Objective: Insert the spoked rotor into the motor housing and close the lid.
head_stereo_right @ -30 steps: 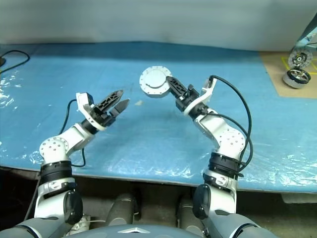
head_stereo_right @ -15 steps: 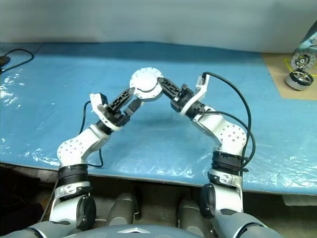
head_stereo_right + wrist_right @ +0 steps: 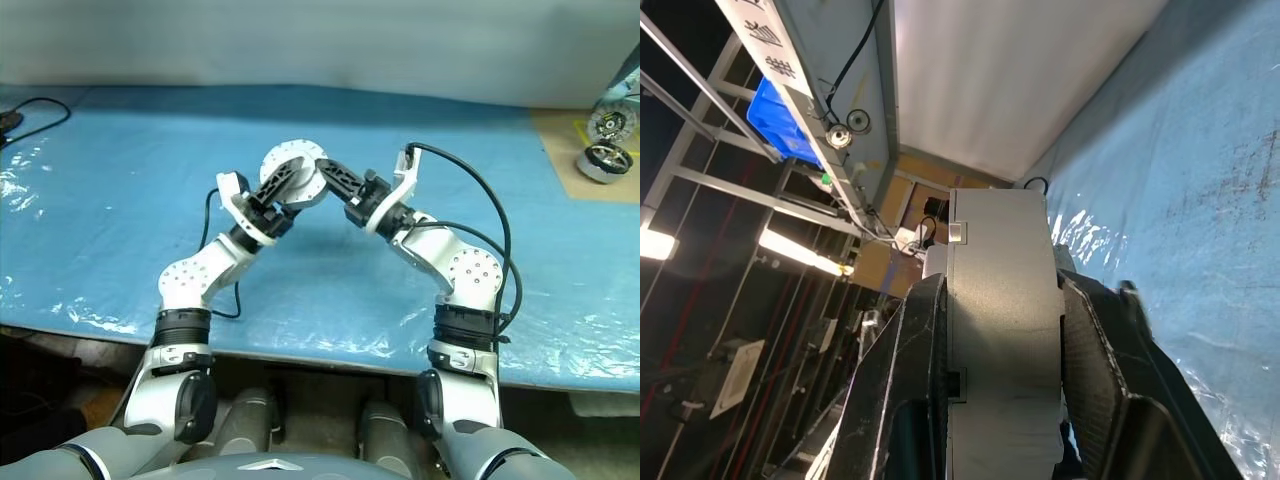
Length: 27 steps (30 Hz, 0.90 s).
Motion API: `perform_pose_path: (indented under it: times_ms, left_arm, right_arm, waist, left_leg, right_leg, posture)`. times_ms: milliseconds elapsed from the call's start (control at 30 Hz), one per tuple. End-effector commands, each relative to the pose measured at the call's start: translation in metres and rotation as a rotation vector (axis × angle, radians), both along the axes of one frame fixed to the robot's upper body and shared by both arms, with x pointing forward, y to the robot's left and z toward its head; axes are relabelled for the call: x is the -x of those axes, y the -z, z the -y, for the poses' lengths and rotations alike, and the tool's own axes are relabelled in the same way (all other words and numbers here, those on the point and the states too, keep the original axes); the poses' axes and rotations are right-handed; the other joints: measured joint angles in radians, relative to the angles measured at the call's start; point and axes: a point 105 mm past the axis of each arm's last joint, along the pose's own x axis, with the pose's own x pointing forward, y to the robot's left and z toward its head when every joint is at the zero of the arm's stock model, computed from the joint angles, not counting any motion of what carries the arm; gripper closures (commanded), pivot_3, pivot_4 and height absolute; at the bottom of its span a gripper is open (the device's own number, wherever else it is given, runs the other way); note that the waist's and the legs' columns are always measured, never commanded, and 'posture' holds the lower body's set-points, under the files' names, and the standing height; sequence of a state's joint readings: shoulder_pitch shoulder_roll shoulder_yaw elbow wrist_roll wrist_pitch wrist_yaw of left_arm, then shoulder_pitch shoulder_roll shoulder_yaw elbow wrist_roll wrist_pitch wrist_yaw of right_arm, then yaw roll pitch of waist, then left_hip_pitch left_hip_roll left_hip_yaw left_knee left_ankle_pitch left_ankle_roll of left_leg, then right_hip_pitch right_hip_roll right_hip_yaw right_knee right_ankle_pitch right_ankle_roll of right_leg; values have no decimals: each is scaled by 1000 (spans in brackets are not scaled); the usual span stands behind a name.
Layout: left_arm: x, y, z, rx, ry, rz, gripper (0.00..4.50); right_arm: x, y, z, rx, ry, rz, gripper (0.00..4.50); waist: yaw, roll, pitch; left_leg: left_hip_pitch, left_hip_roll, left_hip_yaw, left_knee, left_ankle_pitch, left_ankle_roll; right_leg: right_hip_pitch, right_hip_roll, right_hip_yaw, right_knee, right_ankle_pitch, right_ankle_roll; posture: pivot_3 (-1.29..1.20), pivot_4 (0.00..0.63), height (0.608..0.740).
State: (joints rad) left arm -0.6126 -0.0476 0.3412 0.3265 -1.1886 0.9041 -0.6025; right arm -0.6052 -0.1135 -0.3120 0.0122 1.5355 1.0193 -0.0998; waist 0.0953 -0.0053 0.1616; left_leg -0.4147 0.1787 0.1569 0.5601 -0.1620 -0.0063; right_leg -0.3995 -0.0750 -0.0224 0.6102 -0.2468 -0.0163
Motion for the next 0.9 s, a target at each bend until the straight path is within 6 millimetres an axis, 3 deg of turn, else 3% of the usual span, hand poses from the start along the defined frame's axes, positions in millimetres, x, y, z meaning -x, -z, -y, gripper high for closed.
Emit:
perform_pose_path:
  times_ms: [33, 133, 233, 333, 433, 800, 900]
  left_arm:
    - [-5, -3, -3, -6, -43, 10, 23]
    - [-4, -7, -7, 35, -42, 8, 600]
    - [-9, -6, -8, 20, -74, -17, 1637]
    - [-11, -11, -14, 46, -100, -7, 1637]
    - [-9, -13, -14, 71, -87, -2, 2021]
    - [-17, -13, -11, 51, -114, -54, 2030]
    - [-19, -9, -11, 33, -124, -65, 2030]
  right_arm:
    - [10, -28, 0, -61, -24, 102, 3351]
    - [9, -28, 0, -60, -22, 99, 3351]
    - [9, -27, 0, -59, -19, 93, 3351]
    - [8, -26, 0, -57, -18, 88, 3351]
    - [7, -25, 0, -56, -18, 82, 3351]
    - [3, -19, 0, 27, 12, 93, 3351]
    - [3, -20, 0, 22, 9, 101, 2405]
  waist:
    - [0, 0, 0]
    - [2, 0, 0]
    - [2, 0, 0]
    - [2, 0, 0]
    - [2, 0, 0]
    - [2, 0, 0]
    - [1, 0, 0]
  left_leg:
    - [0, 0, 0, 0, 0, 0]
    - [-2, 0, -3, 2, 0, 0]
    - [-3, -2, -5, 3, 0, 0]
    - [-3, -2, -5, 4, 0, 0]
    - [-3, -2, -6, 4, 0, 0]
    - [-4, -2, -6, 4, 0, 0]
    - [-4, -2, -6, 4, 0, 0]
  right_leg:
    - [0, 0, 0, 0, 0, 0]
    - [1, 0, -2, 1, 0, 0]
    - [1, -1, -2, 1, 0, 1]
    - [1, -1, -2, 1, 1, 1]
    - [1, -1, -2, 1, 1, 1]
    - [1, -1, -3, 1, 1, 1]
    - [2, -1, -3, 1, 1, 1]
  posture:
    - [0, 150, 740]
    - [0, 150, 740]
    - [0, 150, 740]
    - [0, 150, 740]
    - [0, 150, 740]
    - [0, 150, 740]
    - [0, 150, 740]
